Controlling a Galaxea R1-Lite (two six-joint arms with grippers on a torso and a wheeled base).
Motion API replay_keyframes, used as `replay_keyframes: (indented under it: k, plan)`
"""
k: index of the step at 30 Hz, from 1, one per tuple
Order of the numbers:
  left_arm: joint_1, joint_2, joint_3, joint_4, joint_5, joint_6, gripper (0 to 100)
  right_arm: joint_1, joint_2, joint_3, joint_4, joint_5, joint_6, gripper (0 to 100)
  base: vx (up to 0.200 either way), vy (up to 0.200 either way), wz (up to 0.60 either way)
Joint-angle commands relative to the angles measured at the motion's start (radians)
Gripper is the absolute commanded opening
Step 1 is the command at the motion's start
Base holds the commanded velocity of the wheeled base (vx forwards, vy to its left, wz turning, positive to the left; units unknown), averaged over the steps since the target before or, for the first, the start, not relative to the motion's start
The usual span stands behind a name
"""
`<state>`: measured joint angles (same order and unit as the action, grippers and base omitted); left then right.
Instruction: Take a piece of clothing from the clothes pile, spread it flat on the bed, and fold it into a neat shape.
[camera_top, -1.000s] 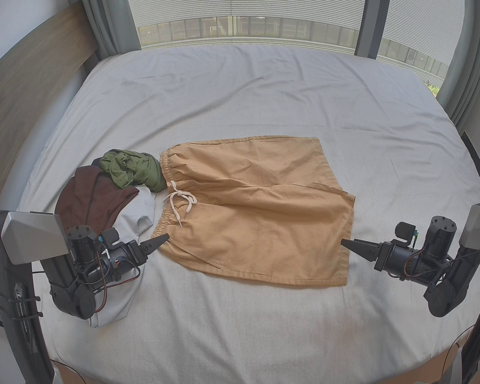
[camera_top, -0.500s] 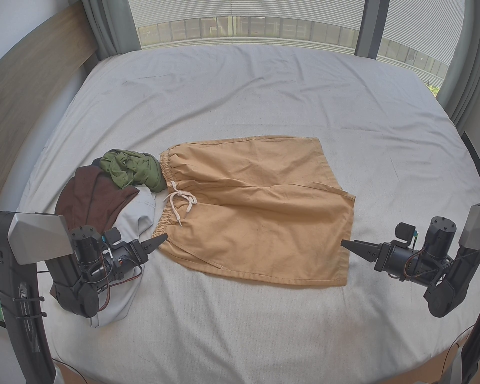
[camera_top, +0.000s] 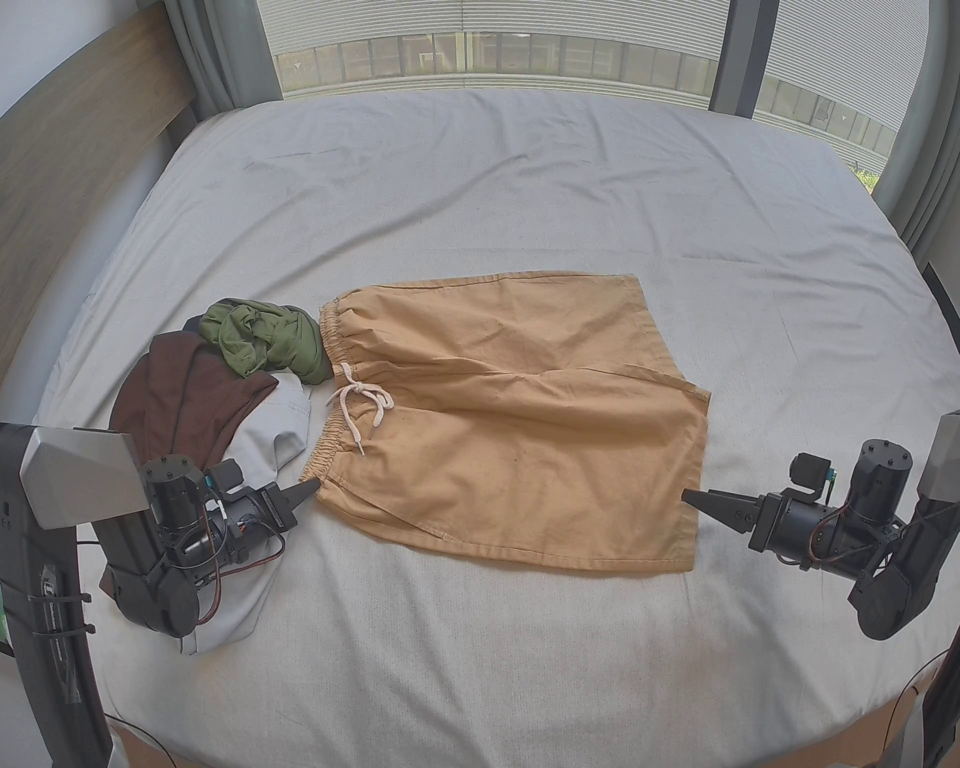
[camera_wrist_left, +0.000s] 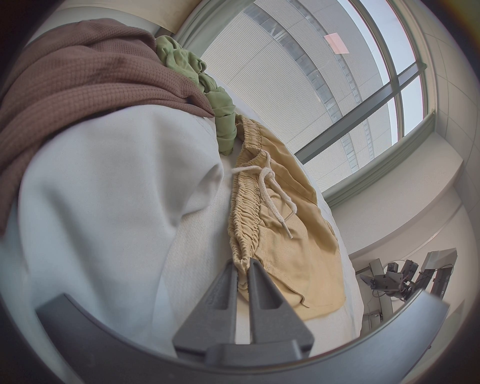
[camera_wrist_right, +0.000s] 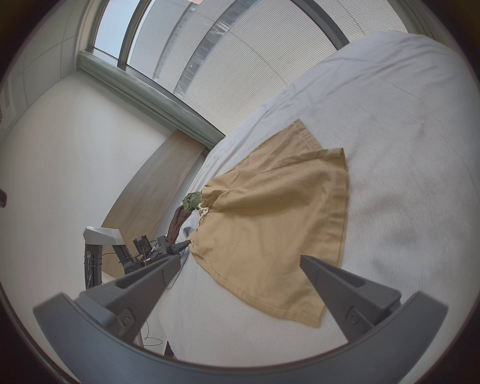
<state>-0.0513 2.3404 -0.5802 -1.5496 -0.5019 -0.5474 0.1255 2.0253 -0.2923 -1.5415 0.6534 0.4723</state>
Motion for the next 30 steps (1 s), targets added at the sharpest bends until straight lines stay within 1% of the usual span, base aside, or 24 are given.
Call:
replay_keyframes:
  k: [1,4,8,11,14,21,24,30]
  plan:
    - [0.001,-0.076,0.071,0.0,-0.006,-0.005,0,-0.004,0.042,0.025,0.0,0.0,-0.003,100,0.0,0.0,0.0]
    - [0.002,-0.096,0.095,0.0,-0.007,-0.005,0,-0.027,0.082,0.028,0.0,0.0,-0.018,100,0.0,0.0,0.0]
    - [0.001,-0.098,0.102,0.0,-0.009,0.0,0,-0.063,0.213,0.016,0.0,0.0,-0.113,100,0.0,0.0,0.0]
    - [-0.001,-0.096,0.1,0.0,-0.007,0.001,0,-0.076,0.254,0.009,0.0,0.0,-0.136,100,0.0,0.0,0.0]
    - [-0.001,-0.096,0.099,0.0,-0.007,0.001,0,-0.083,0.26,0.009,0.0,0.002,-0.136,100,0.0,0.0,0.0]
    - [-0.005,-0.093,0.102,0.0,-0.006,0.003,0,-0.07,0.323,-0.028,-0.002,0.002,-0.132,100,0.0,0.0,0.0]
    - [-0.004,-0.092,0.099,0.0,-0.006,0.003,0,-0.067,0.32,-0.028,0.0,0.005,-0.127,100,0.0,0.0,0.0]
    - [-0.007,-0.09,0.099,0.0,-0.006,0.003,0,-0.04,0.323,-0.022,-0.002,0.011,-0.127,100,0.0,0.0,0.0]
